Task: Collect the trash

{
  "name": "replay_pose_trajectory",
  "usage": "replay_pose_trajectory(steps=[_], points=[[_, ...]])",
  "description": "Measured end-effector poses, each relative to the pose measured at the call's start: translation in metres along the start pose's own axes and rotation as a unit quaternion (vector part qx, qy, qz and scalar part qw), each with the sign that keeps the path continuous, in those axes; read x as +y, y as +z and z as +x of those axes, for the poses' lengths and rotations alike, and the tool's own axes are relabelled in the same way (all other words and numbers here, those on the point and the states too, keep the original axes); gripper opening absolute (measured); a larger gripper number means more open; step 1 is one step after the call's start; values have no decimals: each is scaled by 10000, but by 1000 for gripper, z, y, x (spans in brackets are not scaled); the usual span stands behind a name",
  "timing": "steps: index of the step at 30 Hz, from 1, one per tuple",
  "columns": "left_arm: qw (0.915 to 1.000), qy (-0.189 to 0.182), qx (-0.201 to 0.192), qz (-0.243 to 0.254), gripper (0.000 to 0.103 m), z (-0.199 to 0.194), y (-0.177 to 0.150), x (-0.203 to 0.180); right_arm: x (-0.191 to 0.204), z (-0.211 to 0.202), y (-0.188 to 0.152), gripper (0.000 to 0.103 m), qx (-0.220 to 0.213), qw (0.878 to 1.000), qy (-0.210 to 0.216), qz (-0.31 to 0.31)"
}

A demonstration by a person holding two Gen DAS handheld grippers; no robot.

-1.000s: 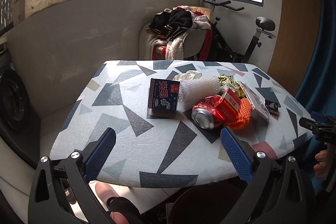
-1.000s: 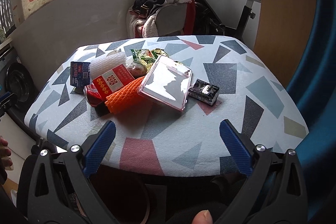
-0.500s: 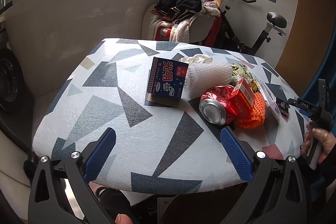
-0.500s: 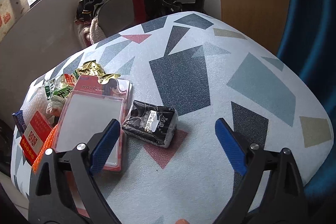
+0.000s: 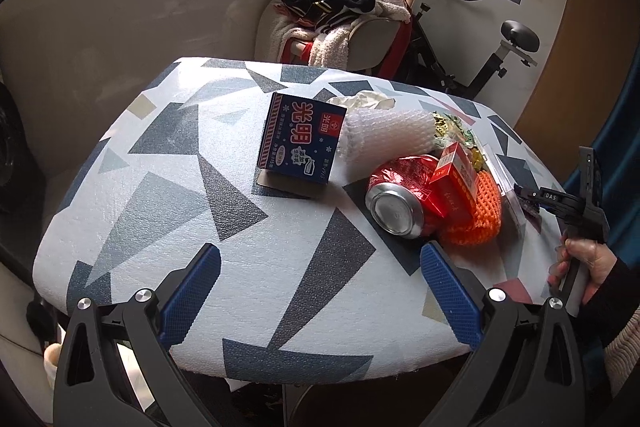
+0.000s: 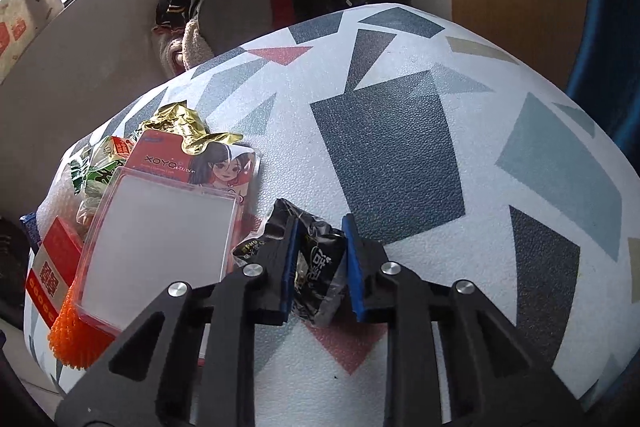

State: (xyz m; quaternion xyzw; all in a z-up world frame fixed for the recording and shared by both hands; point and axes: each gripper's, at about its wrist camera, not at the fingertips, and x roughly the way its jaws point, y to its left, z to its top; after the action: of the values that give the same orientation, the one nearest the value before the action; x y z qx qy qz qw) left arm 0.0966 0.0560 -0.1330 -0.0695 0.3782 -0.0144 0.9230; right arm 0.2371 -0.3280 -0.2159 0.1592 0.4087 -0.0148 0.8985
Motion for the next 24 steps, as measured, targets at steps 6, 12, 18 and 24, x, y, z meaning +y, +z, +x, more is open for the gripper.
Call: replay_pose_trajectory(steps=[6,12,18,24], points=[[10000,-3,-5,1,98,5,2,1,-12,-33,-1,14,-800,9962,150,300],[9999,-117,-21,-126,98,18,22,12,-13,-54,3,14,-985,9930,495,427],[9992,-232,-28,313,98,59,58,11,3,-65,-6,14,-946,9917,833,249],[9978,83,163,636,98,116,92,9,14,-67,-23,14,-900,9926,820,-36]])
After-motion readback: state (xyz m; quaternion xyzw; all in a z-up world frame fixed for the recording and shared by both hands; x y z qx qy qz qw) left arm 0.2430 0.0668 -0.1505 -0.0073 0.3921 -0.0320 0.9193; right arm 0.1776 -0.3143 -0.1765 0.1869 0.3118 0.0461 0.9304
